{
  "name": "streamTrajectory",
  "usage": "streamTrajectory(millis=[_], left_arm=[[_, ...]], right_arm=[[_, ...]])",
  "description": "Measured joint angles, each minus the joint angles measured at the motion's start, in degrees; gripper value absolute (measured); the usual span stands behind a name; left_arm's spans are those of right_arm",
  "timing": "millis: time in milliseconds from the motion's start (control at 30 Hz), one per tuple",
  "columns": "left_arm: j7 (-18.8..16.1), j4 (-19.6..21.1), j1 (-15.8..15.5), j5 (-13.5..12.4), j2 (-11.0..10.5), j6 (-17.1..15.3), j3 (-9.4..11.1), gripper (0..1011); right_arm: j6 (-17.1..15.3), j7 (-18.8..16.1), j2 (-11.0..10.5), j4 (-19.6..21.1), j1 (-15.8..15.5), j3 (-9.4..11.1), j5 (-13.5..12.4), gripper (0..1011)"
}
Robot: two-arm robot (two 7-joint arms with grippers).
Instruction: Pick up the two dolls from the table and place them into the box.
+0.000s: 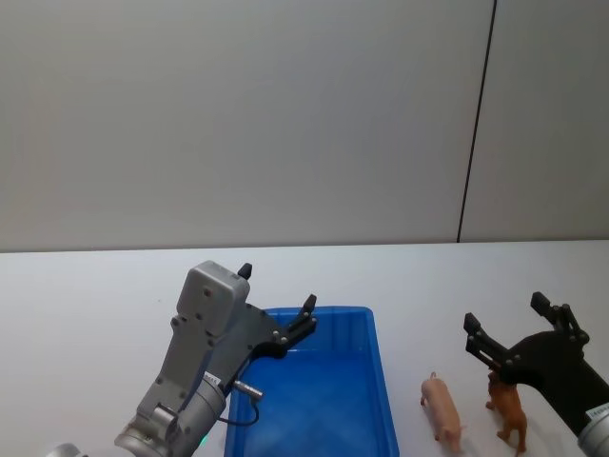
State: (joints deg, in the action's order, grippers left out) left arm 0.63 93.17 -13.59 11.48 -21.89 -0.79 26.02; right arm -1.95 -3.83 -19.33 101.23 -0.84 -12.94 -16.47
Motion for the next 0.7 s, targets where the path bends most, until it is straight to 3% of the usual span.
streamTrajectory(millis=[700], left_arm=[[0.00,0.00,0.00,0.00,0.00,0.00,0.00,1001]], right_arm=[[0.00,0.00,0.00,0.00,0.00,0.00,0.00,1001]])
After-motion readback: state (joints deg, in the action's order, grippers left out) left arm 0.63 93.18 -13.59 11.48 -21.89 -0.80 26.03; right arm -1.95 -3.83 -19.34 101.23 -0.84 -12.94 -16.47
